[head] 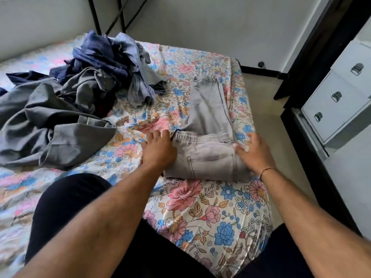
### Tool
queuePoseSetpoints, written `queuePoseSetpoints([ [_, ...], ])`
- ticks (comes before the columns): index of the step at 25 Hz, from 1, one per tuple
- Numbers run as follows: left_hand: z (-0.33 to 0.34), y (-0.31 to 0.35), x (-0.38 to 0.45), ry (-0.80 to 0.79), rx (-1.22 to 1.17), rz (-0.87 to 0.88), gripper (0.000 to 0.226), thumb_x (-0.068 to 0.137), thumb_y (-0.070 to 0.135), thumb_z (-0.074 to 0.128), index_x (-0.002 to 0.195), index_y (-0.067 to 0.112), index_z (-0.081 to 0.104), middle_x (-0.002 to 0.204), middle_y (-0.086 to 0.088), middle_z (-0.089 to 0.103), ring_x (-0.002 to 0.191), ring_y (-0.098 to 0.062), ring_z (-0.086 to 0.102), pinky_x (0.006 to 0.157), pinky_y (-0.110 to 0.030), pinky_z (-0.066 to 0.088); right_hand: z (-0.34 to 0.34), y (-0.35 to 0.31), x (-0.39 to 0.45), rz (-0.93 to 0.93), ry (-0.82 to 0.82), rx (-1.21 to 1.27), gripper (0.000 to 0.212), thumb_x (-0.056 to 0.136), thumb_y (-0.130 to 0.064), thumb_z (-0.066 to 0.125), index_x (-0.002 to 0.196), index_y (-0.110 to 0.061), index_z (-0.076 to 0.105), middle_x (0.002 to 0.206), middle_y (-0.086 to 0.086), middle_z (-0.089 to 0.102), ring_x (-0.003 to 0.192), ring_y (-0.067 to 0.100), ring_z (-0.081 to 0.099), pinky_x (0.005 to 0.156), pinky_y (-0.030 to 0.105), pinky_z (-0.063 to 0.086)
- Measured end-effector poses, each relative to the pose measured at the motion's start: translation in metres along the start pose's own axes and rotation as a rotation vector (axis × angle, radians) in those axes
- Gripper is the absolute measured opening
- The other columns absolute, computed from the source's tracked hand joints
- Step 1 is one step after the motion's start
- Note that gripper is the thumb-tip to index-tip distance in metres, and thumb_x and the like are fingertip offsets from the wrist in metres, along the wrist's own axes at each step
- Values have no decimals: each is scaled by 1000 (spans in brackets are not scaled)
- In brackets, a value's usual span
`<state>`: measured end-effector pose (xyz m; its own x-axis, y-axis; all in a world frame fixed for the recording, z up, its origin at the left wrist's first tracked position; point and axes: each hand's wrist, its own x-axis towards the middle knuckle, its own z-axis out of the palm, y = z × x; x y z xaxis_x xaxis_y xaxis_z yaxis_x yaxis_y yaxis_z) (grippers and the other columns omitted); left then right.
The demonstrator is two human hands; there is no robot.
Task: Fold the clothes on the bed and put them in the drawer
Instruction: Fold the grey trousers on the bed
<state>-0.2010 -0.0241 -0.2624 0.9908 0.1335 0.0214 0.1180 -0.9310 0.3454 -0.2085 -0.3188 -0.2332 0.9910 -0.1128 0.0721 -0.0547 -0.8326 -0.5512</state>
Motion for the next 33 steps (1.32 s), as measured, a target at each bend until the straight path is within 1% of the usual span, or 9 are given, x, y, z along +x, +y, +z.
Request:
queuePoseSetpoints([
  [4, 7, 18, -22, -170, 137, 561, 87, 92, 60, 61, 163, 33, 18, 173, -3, 15, 158, -29, 14, 127, -57, 11, 31, 18, -25, -598, -218, -442, 88, 89, -69, 56, 162, -32, 22, 168, 0, 25, 153, 22, 24, 126, 48, 16],
  [7, 28, 16, -33, -248, 275, 645, 94, 89, 58, 63, 165, 32, 15, 174, -2, 16, 160, -25, 12, 129, -57, 7, 38, 25, -28, -552, -339, -675, 105, 81, -63, 66, 163, -39, 6, 173, -2, 5, 159, 24, 9, 128, 53, 9],
  [11, 34, 4, -29, -146, 349, 584, 91, 90, 64, 62, 164, 33, 18, 174, 3, 14, 161, -20, 7, 129, -59, 2, 29, 2, -20, -427, -500, -754, 111, 85, -19, 76, 163, -39, -1, 172, -4, -13, 159, 22, 0, 120, 44, 34],
  [14, 15, 4, -24, -232, 258, 561, 69, 99, 52, 53, 161, 39, 28, 172, 9, 18, 160, -14, 7, 128, -56, -1, 17, -13, -28, -423, -492, -724, 101, 86, 0, 66, 162, -41, 13, 173, -3, 5, 156, 24, 22, 115, 41, 42],
  [18, -31, 17, -43, -465, 210, 530, 38, 101, 44, 48, 136, 39, 59, 132, 6, 65, 125, -20, 59, 102, -45, 49, -15, -21, -42, -386, -677, -559, 69, 88, -9, 68, 144, -44, 47, 129, -8, 63, 108, 14, 62, 79, 22, 49],
  [20, -49, 22, -66, -568, 252, 617, 27, 99, 39, 54, 117, 27, 69, 101, 4, 71, 92, -19, 67, 76, -34, 51, -38, -20, -56, -360, -830, -460, 46, 85, -15, 72, 122, -39, 59, 106, -13, 65, 91, 6, 64, 65, 16, 48],
  [24, -89, 4, -96, -714, 86, 686, 7, 90, 24, 66, 91, 18, 67, 82, 3, 68, 73, -14, 62, 64, -25, 45, -73, -5, -73, -295, -1023, -90, 38, 69, -18, 71, 104, -32, 71, 97, -8, 72, 85, 9, 67, 70, 33, 56],
  [30, -93, 20, -12, -382, -54, 553, 13, 100, 25, 66, 94, 14, 69, 84, 1, 69, 73, -15, 63, 65, -27, 49, -73, 15, -16, 31, -582, 428, 45, 76, -10, 86, 116, -10, 66, 115, 16, 69, 92, 29, 74, 67, 43, 63],
  [33, -81, 45, 38, -151, -142, 398, 23, 100, 28, 63, 118, 16, 70, 112, -4, 72, 98, -21, 66, 77, -26, 53, -69, -1, 25, 79, -159, 265, 42, 88, -14, 79, 127, -11, 63, 132, 14, 65, 105, 23, 66, 85, 40, 57],
])
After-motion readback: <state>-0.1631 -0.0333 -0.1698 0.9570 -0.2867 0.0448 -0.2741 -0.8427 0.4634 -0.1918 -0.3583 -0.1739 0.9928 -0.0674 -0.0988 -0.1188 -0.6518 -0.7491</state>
